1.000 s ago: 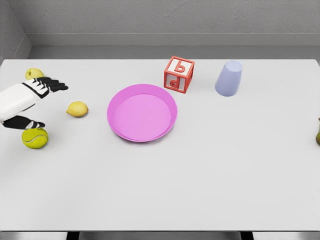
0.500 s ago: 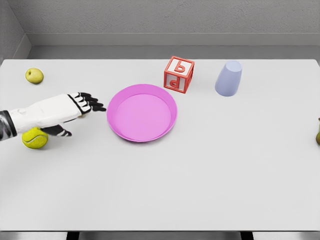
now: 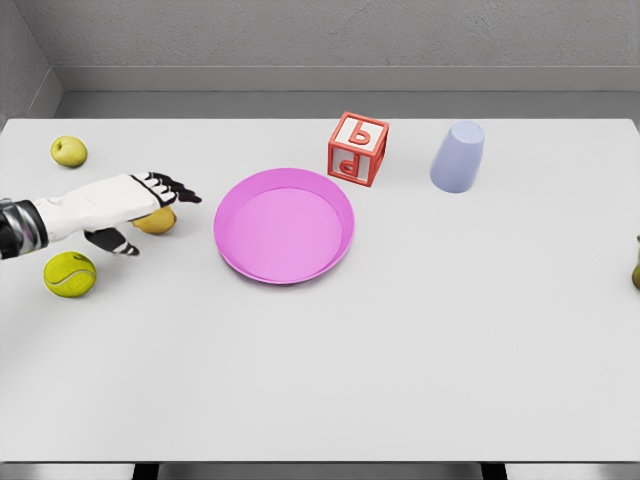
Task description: Put the lemon on the plate with left arm
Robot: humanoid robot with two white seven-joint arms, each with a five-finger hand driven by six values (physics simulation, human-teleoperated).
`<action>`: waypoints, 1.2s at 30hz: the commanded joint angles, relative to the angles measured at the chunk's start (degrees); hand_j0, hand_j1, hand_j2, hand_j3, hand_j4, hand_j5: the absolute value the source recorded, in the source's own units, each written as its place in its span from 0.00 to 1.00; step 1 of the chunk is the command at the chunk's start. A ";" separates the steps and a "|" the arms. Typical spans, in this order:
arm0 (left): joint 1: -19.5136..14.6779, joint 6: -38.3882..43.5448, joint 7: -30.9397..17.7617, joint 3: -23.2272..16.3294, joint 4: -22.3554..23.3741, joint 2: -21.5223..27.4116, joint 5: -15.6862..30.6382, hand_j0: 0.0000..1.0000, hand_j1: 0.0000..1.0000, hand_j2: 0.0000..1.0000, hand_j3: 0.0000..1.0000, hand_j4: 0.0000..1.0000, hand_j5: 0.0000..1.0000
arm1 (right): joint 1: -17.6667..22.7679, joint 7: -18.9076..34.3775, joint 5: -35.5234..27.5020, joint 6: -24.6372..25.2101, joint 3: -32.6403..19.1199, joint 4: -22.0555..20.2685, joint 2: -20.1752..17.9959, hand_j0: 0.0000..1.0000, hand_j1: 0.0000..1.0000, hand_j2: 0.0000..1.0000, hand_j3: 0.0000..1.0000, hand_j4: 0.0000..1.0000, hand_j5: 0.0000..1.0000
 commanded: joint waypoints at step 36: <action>-5.80 -0.51 -2.38 -3.64 8.27 -4.12 -5.05 0.95 0.95 0.95 0.95 0.95 0.95 | 0.00 0.00 -0.08 0.00 0.00 0.00 0.00 1.00 1.00 1.00 1.00 1.00 1.00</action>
